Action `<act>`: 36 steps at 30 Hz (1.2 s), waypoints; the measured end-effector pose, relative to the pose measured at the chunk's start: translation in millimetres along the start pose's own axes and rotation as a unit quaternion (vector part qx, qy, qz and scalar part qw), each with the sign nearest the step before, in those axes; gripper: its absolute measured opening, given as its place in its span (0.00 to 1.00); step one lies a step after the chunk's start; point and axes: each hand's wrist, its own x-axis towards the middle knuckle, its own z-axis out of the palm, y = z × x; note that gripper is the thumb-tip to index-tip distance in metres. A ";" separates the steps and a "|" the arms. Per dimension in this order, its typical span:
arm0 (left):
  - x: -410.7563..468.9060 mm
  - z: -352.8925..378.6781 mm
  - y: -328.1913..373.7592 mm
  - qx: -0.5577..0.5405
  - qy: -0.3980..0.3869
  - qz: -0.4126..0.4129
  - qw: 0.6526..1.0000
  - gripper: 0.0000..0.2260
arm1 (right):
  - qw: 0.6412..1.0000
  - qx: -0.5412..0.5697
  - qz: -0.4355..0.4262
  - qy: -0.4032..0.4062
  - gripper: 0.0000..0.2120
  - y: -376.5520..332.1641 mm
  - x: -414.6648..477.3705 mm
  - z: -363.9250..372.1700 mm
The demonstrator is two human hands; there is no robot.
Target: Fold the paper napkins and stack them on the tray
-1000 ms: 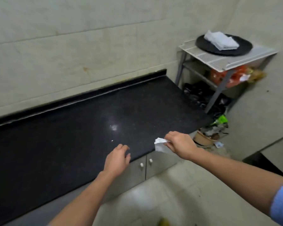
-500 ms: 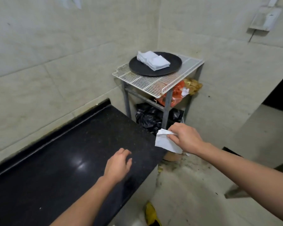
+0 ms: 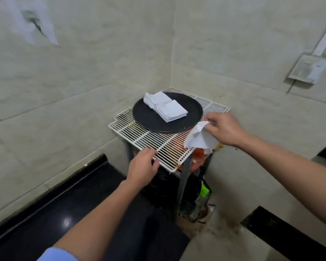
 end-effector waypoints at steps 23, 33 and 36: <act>191.8 64.2 -6.2 0.124 0.056 -0.209 0.969 0.15 | 0.950 -0.027 -0.212 -0.226 0.04 39.9 414.2 152.1; 192.0 67.3 -9.8 0.135 0.067 -0.212 0.965 0.16 | 0.953 -0.040 -0.266 -0.140 0.27 54.6 383.6 209.3; 192.2 67.3 -8.2 0.139 0.059 -0.209 0.966 0.16 | 0.943 -0.050 -0.251 -0.212 0.33 58.4 364.5 226.3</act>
